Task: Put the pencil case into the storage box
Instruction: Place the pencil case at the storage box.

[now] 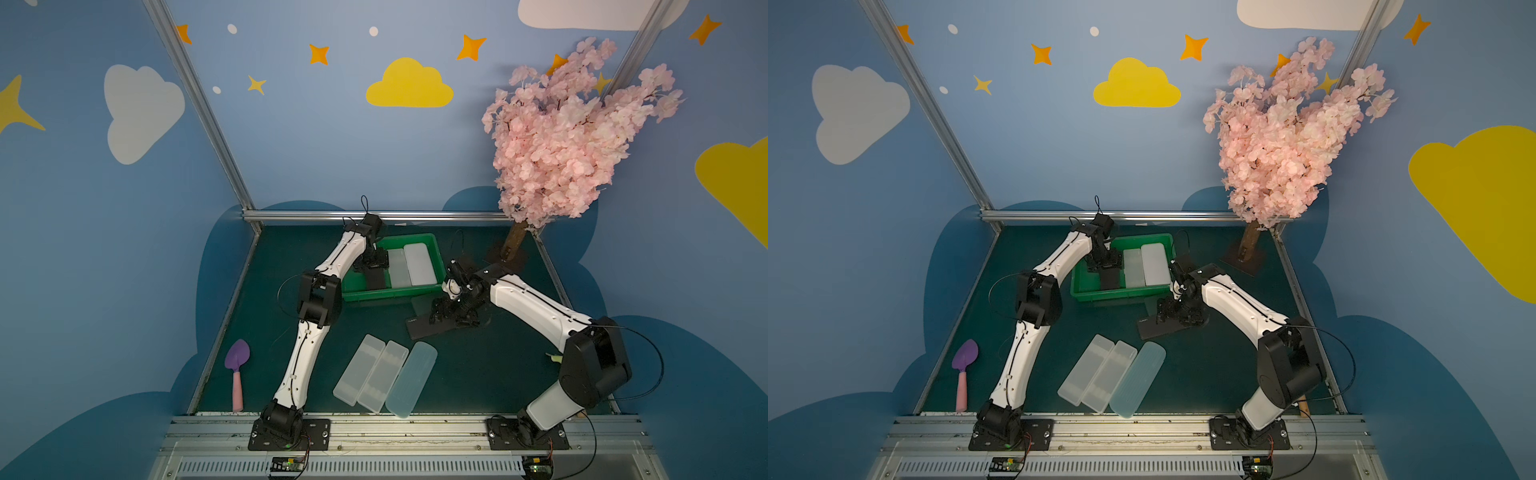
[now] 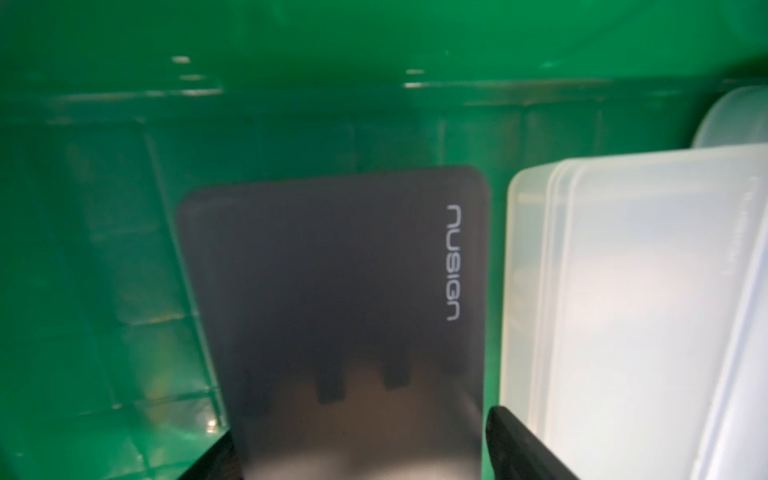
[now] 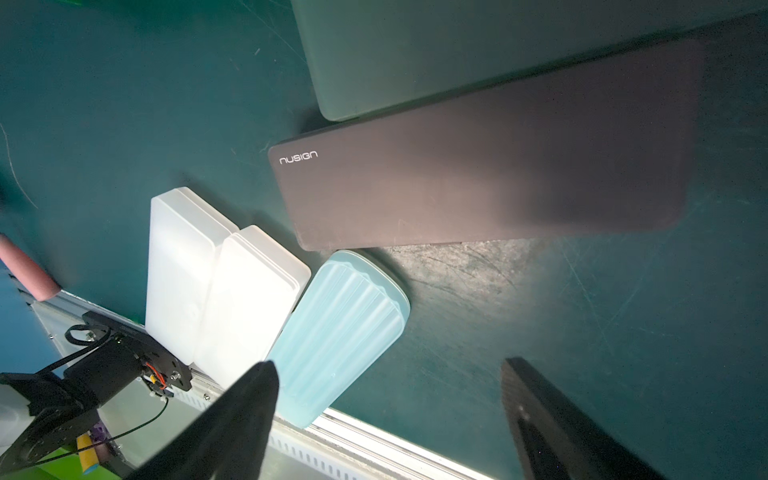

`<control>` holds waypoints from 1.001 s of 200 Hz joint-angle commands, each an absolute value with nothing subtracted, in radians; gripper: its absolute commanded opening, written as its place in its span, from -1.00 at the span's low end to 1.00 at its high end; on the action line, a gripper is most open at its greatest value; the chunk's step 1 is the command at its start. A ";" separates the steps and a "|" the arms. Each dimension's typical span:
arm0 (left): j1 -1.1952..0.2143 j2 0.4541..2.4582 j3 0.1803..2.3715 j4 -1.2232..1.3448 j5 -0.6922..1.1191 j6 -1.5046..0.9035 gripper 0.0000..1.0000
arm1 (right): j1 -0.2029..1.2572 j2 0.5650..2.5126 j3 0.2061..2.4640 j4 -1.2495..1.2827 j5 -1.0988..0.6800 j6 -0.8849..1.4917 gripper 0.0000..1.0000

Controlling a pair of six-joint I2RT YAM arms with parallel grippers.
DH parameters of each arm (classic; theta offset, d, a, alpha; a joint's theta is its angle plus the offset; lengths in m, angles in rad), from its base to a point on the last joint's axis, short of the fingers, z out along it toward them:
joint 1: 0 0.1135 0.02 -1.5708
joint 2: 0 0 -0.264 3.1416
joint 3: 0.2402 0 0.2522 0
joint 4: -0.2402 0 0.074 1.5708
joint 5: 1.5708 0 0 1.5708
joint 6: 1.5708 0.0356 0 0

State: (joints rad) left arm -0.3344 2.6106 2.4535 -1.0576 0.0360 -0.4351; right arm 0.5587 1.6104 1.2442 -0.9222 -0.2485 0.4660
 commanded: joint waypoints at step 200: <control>-0.381 1.820 1.651 -1.057 -0.098 -0.272 0.91 | 0.847 1.553 1.171 -1.044 -0.269 0.805 0.84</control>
